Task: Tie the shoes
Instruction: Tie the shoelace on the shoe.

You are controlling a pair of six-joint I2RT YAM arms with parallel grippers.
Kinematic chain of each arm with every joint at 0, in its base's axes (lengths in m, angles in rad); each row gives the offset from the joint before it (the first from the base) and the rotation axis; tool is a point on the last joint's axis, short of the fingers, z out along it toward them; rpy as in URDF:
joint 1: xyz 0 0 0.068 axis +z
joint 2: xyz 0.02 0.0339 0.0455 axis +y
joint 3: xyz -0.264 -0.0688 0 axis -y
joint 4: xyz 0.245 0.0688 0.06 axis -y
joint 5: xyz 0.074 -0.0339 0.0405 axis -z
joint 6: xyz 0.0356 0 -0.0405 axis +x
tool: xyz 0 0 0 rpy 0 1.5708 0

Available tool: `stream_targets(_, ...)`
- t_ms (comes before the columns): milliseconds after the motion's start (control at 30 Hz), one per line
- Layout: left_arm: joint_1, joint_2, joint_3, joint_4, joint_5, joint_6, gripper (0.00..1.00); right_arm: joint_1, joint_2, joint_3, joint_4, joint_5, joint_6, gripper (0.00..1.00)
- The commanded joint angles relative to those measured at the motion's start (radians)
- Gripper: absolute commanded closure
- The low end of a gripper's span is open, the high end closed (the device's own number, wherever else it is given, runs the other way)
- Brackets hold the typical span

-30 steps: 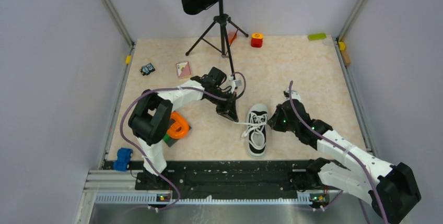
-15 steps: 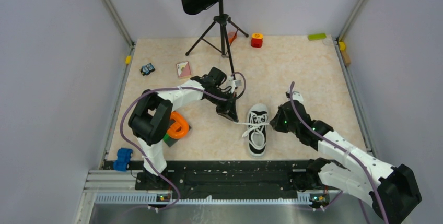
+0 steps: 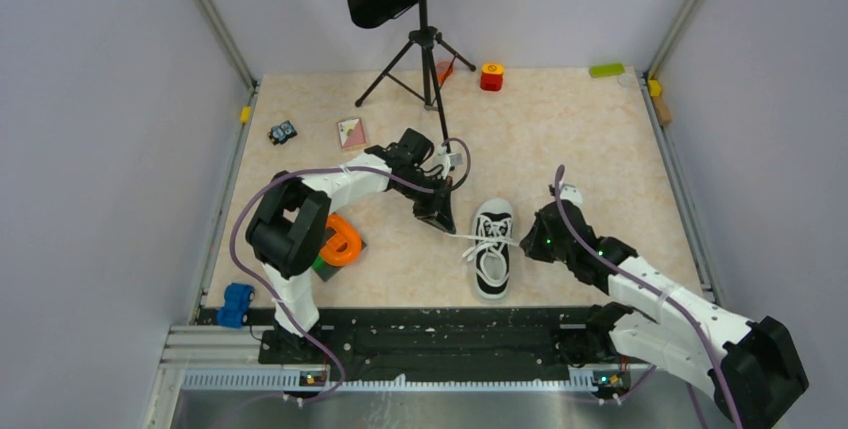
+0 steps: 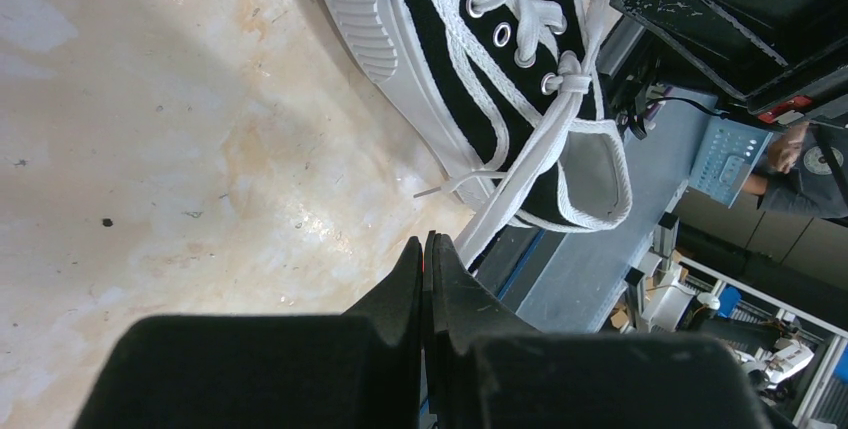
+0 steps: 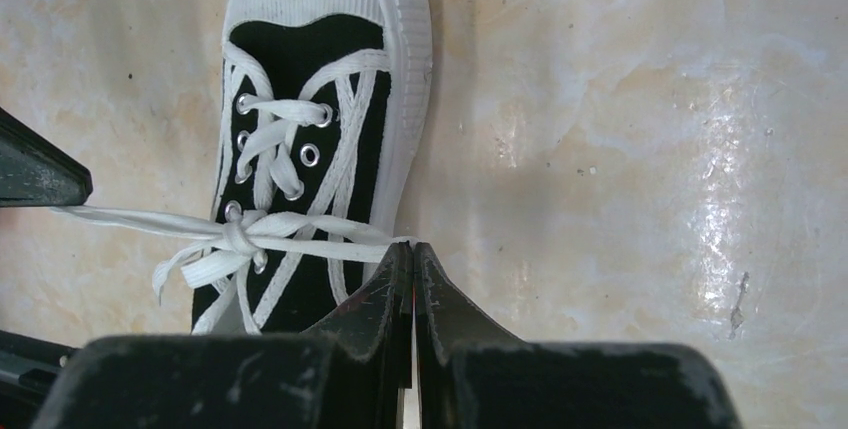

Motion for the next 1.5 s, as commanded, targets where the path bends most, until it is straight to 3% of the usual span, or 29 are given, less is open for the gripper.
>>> stream_targets(0,0.004,0.015,0.019,-0.024,-0.002,0.024,1.00,0.008,-0.023,-0.005,0.011,0.009,0.008,1.00)
stream_targets(100,0.003,0.016,0.026,-0.030,0.001,0.025,1.00,0.008,-0.039,0.010,0.016,0.001,0.019,0.98)
stream_targets(200,0.002,0.017,0.031,-0.033,0.002,0.025,1.00,-0.013,-0.062,0.024,0.025,-0.015,0.035,0.68)
stream_targets(267,0.002,0.017,0.031,-0.033,0.002,0.025,1.00,-0.050,-0.075,0.024,0.050,-0.054,0.050,0.62)
stream_targets(733,0.000,0.013,0.031,-0.035,0.005,0.024,1.00,-0.130,0.045,-0.007,0.214,-0.248,0.077,0.58)
stream_targets(767,-0.001,0.014,0.153,-0.035,0.006,0.024,1.00,-0.131,0.048,-0.014,0.219,-0.258,0.077,0.58)
stream_targets(800,-0.001,0.014,0.047,-0.036,0.006,0.024,1.00,-0.131,0.049,-0.023,0.223,-0.270,0.077,0.59)
stream_targets(833,-0.001,0.013,0.033,-0.036,0.006,0.025,1.00,-0.131,0.048,-0.028,0.224,-0.277,0.077,0.59)
stream_targets(1467,-0.008,0.014,0.028,-0.031,0.006,0.021,1.00,-0.138,-0.039,-0.017,0.198,-0.230,0.097,0.56)
